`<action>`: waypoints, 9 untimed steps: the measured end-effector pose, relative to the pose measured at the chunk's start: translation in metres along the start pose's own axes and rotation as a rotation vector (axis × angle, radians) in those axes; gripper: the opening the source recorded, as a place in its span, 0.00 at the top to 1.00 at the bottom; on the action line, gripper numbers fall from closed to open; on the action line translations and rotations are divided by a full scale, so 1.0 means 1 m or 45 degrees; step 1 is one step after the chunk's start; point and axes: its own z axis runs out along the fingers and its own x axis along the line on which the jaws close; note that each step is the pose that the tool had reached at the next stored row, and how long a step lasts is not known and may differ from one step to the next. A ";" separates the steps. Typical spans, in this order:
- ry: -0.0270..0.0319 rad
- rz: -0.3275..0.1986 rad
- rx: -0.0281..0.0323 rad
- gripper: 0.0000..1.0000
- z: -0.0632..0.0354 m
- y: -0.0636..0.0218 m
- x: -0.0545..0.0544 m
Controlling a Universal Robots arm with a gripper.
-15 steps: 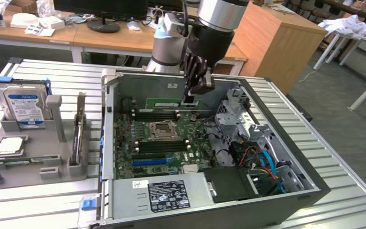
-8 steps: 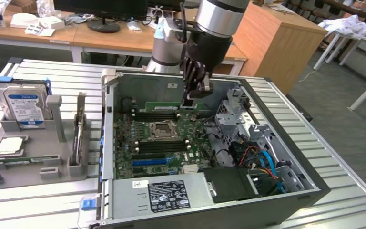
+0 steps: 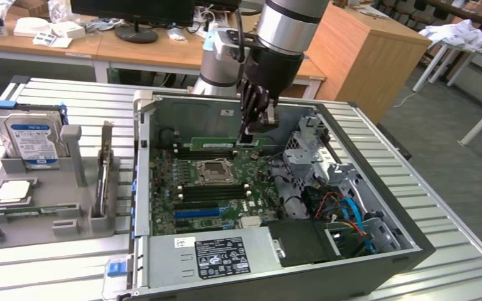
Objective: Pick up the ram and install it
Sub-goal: 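Pick up the ram and move it above insertion slot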
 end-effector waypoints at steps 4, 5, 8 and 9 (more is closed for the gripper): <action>0.0000 0.000 0.0001 0.88 0.0001 0.0000 0.000; -0.0002 0.000 0.0001 0.88 0.0001 -0.0002 0.000; -0.0003 0.000 0.0001 0.88 0.0002 -0.0034 0.000; -0.0002 0.000 0.0000 0.88 0.0002 -0.0045 0.000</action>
